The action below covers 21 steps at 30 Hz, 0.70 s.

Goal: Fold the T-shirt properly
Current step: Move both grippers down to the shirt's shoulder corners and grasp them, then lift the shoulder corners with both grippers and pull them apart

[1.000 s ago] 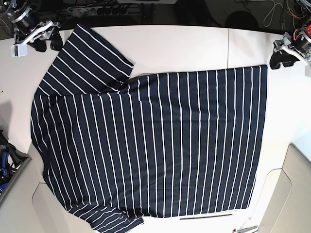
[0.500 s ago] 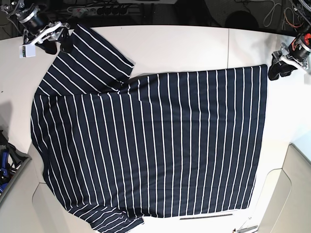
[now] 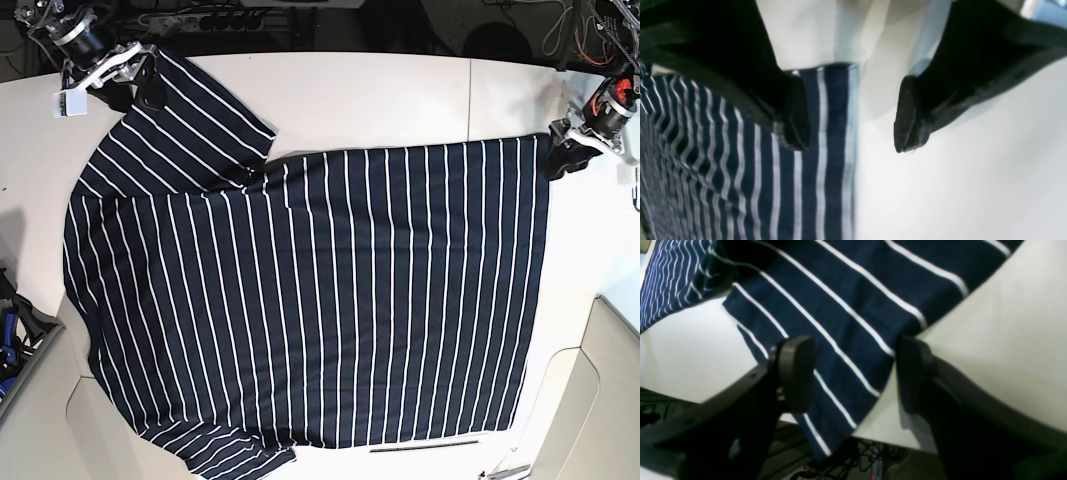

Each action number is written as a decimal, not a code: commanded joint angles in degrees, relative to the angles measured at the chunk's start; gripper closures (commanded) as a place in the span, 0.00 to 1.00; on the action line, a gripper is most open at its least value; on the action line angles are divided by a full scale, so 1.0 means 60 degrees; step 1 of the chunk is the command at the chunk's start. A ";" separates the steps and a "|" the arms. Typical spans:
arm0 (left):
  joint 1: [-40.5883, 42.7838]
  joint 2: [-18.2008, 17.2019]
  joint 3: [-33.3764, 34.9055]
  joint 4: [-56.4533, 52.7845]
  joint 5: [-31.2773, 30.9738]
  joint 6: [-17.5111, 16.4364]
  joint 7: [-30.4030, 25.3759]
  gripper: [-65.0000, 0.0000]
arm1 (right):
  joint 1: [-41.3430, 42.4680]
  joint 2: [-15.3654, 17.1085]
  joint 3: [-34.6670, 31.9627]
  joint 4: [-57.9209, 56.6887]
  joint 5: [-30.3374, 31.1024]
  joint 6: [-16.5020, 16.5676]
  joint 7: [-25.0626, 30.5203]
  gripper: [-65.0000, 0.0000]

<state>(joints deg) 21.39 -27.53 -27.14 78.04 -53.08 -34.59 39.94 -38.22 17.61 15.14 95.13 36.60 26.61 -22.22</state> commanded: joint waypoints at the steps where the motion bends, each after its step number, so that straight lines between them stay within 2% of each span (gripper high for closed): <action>1: 0.0120 -0.0044 0.0197 -0.0033 0.0408 0.0157 0.0739 0.33 | -0.0091 0.0044 -0.0004 0.0036 -0.0135 -0.0040 -0.0335 0.40; 7: 0.0186 -0.0047 0.0350 -0.0029 0.0459 0.0106 0.1260 0.33 | -0.0091 0.0051 -0.0004 0.0036 -0.0135 -0.0040 -0.0335 0.40; 12: 0.0594 -0.0044 0.0350 -0.0026 0.0452 -0.0317 0.1326 0.33 | -0.0087 0.0051 -0.0004 0.0036 -0.0135 -0.0040 -0.0335 0.40; 19: 0.0958 -0.0018 0.0350 -0.0026 0.0233 -0.0419 0.1315 0.33 | -0.0087 0.0029 -0.0004 0.0036 0.0073 -0.0040 -0.0335 0.40; 21: 0.0925 -0.0015 0.0350 -0.0026 0.0164 -0.0616 0.1315 0.33 | -0.0087 -0.0062 -0.0004 0.0036 0.0084 -0.0015 -0.0339 0.40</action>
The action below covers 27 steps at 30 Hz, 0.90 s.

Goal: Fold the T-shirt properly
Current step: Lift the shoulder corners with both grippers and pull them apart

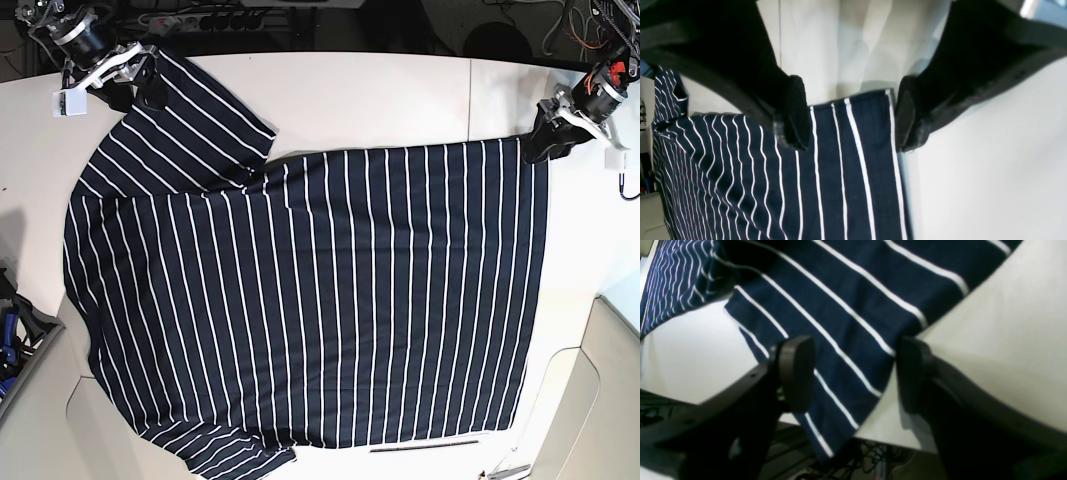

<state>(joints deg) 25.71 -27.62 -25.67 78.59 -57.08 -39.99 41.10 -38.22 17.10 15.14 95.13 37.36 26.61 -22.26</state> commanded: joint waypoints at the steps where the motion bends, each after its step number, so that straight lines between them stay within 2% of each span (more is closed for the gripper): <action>1: 0.0186 -0.0004 0.0106 -0.0113 0.0831 0.0248 0.1126 0.33 | -0.0084 -0.0029 -0.0004 0.0036 -0.0044 0.0080 -0.0328 0.40; 3: 0.0157 0.0000 0.0106 -0.0109 0.0831 0.0229 0.1122 0.38 | -0.0058 -0.0160 -0.0004 0.0036 -0.0047 0.0178 -0.0331 0.40; 6: 0.0160 0.0000 0.0106 -0.0109 0.0823 0.0226 0.1104 0.57 | -0.0058 -0.0295 -0.0007 0.0036 -0.0047 0.0222 -0.0328 0.40; 7: 0.0160 0.0000 0.0106 -0.0109 0.0827 0.0226 0.1082 0.61 | -0.0058 -0.0321 -0.0007 0.0036 -0.0047 0.0219 -0.0328 0.43; 11: 0.0160 -0.0004 0.0106 -0.0109 0.0831 0.0222 0.0856 0.68 | -0.0055 -0.0321 -0.0007 0.0036 -0.0047 0.0222 -0.0328 0.67; 13: 0.0157 -0.0004 0.0106 -0.0109 0.0831 0.0219 0.0801 0.79 | -0.0033 -0.0321 -0.0007 0.0036 -0.0066 0.0401 -0.0328 0.80; 16: 0.0157 -0.0004 0.0106 -0.0109 0.0827 -0.0002 0.0539 0.95 | 0.0022 -0.0321 -0.0007 0.0047 -0.0076 0.0973 -0.0302 1.00; 18: 0.0160 -0.0004 0.0106 -0.0077 0.0732 -0.0002 0.0266 1.00 | 0.0098 -0.0317 -0.0007 0.0047 -0.0080 0.1031 -0.0331 1.00; 22: 0.0160 -0.0007 -0.0073 -0.0026 0.0342 -0.0002 0.0222 1.00 | 0.0062 -0.0317 0.0004 0.0186 -0.0076 0.1031 -0.0448 1.00; 27: 0.0168 -0.0007 -0.0565 -0.0026 -0.0004 -0.0002 0.0229 1.00 | 0.0040 -0.0342 0.0106 0.0659 0.0423 0.1031 -0.1213 1.00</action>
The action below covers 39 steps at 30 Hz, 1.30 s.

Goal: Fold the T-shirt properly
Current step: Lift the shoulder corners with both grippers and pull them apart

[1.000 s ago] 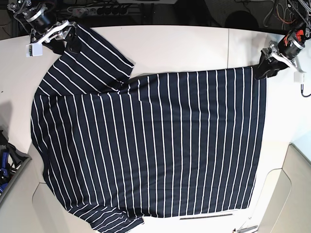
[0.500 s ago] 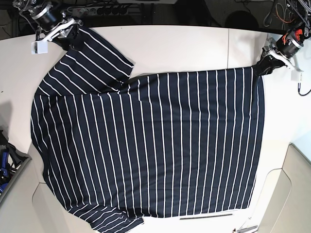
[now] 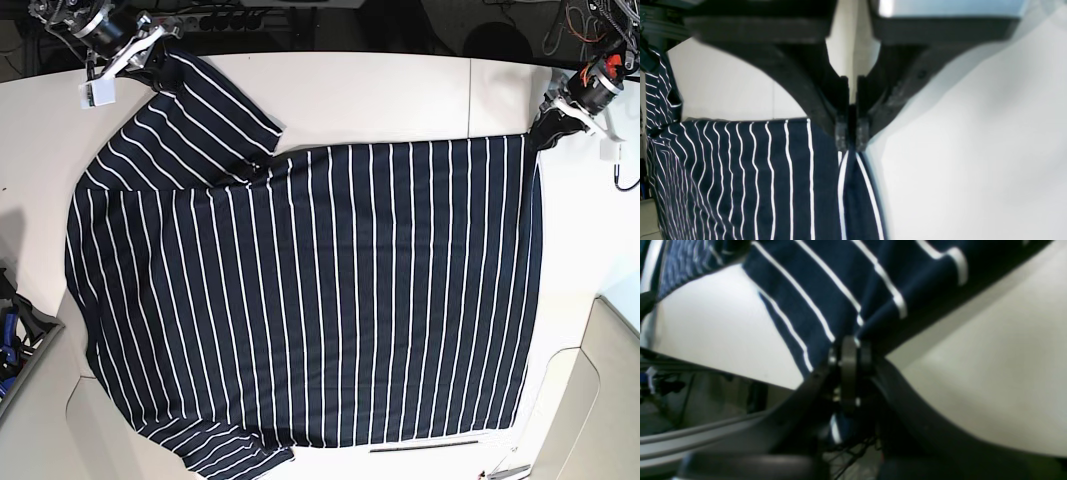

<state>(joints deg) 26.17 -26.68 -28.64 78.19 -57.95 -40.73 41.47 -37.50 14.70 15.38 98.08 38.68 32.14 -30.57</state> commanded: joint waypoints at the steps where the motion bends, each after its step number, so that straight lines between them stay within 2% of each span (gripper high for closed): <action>1: 0.0091 -0.0164 -0.0160 0.0040 0.0051 0.0122 0.0186 1.00 | -0.0080 0.0062 0.0076 0.0299 0.0233 0.0109 0.0095 1.00; 5: 0.0087 -0.0164 -0.0375 0.0040 -0.0295 0.0122 0.0324 1.00 | -0.0080 0.0058 0.0087 0.0787 0.0229 0.0109 0.0040 1.00; 11: 0.0109 -0.0189 -0.0375 0.0047 -0.0535 0.0122 0.0455 1.00 | -0.0106 0.0058 0.0087 0.1249 0.0229 0.0106 -0.0641 1.00; 17: 0.0113 -0.0244 -0.0375 0.0058 -0.1424 0.0122 0.0678 1.00 | -0.0535 0.0058 0.0106 0.1745 0.0237 0.0106 -0.0652 1.00; 22: 0.0109 -0.0295 -0.0477 0.0164 -0.1519 0.0122 0.0681 1.00 | -0.0903 0.0058 0.0412 0.2441 0.0233 0.0106 -0.0670 1.00; 26: 0.0109 -0.0291 -0.1096 0.0302 -0.1523 0.0122 0.0710 1.00 | -0.0984 0.0062 0.0834 0.2674 0.0237 0.0106 -0.0670 1.00; 31: 0.0117 -0.0299 -0.1679 0.0718 -0.1570 0.0122 0.1315 1.00 | -0.0980 0.0058 0.1293 0.2710 0.0623 0.0106 -0.0911 1.00; 34: 0.0146 -0.0288 -0.1676 0.0845 -0.2116 0.0122 0.1708 1.00 | -0.0984 0.0058 0.1421 0.2710 0.1089 0.0106 -0.1180 1.00; 39: 0.0178 -0.0295 -0.1679 0.0852 -0.2575 0.0122 0.1923 1.00 | -0.1031 0.0058 0.1428 0.2794 0.1133 0.0106 -0.1534 1.00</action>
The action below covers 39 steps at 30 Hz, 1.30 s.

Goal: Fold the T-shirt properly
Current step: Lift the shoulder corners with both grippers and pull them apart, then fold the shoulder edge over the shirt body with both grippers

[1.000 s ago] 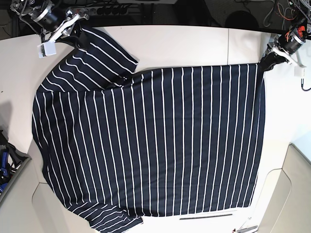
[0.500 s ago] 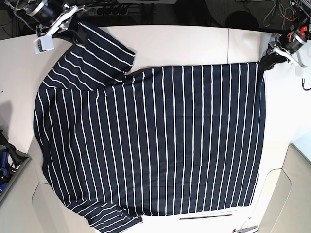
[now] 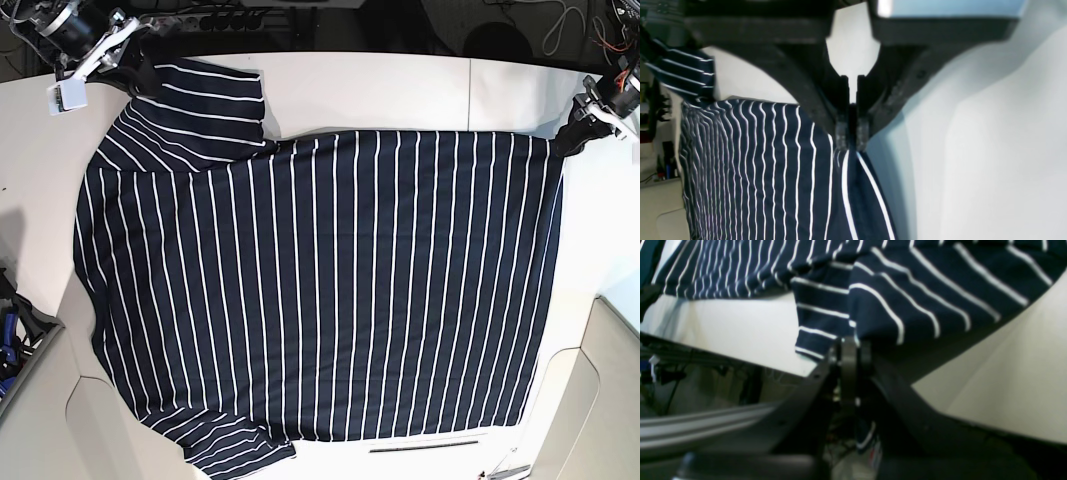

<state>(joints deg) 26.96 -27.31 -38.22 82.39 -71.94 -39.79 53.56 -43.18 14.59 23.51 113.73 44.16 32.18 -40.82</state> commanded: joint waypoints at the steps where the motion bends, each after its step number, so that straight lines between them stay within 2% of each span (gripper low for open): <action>1: 0.0124 -0.0189 -0.0084 0.0153 -0.0259 -0.0035 -0.0098 1.00 | -0.0084 0.0073 0.0076 0.0244 0.0219 0.0098 -0.0044 1.00; 5: 0.0499 -0.0189 -0.0095 0.0153 -0.0277 -0.0035 -0.0102 1.00 | -0.0142 0.0073 0.0138 0.0510 0.0219 0.0098 -0.0765 1.00; 8: 0.0645 -0.0186 -0.0288 0.0153 -0.0521 -0.0035 -0.0095 1.00 | -0.0401 0.0018 0.0313 0.0718 0.0324 0.0098 -0.0765 1.00; 14: 0.0637 -0.0189 -0.0965 0.0164 -0.0922 -0.0035 -0.0098 1.00 | -0.0637 -0.0601 0.1089 0.1260 0.1031 0.0106 -0.0765 1.00; 24: 0.0554 -0.0186 -0.0973 0.0871 -0.1035 -0.0035 -0.0335 1.00 | -0.0361 -0.0612 0.1708 0.1956 0.1100 0.0102 -0.0634 1.00; 29: -0.0153 -0.0186 -0.0951 0.0918 0.0004 -0.0035 -0.0539 1.00 | 0.0546 -0.0597 0.1705 0.1916 0.0452 0.0095 -0.0594 1.00; 35: -0.0940 -0.0189 -0.0929 0.0918 0.0517 -0.0035 -0.0852 1.00 | 0.1636 -0.0226 0.1701 0.1410 0.0102 0.0098 -0.0590 1.00; 39: -0.1271 -0.0189 -0.0561 0.0914 0.1373 -0.0035 -0.1552 1.00 | 0.2404 0.0040 0.1687 0.0845 -0.0080 0.0095 -0.0448 1.00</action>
<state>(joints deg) 19.49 -27.31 -41.12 87.00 -62.67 -39.62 45.32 -28.71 14.00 33.36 117.93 42.70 32.56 -45.25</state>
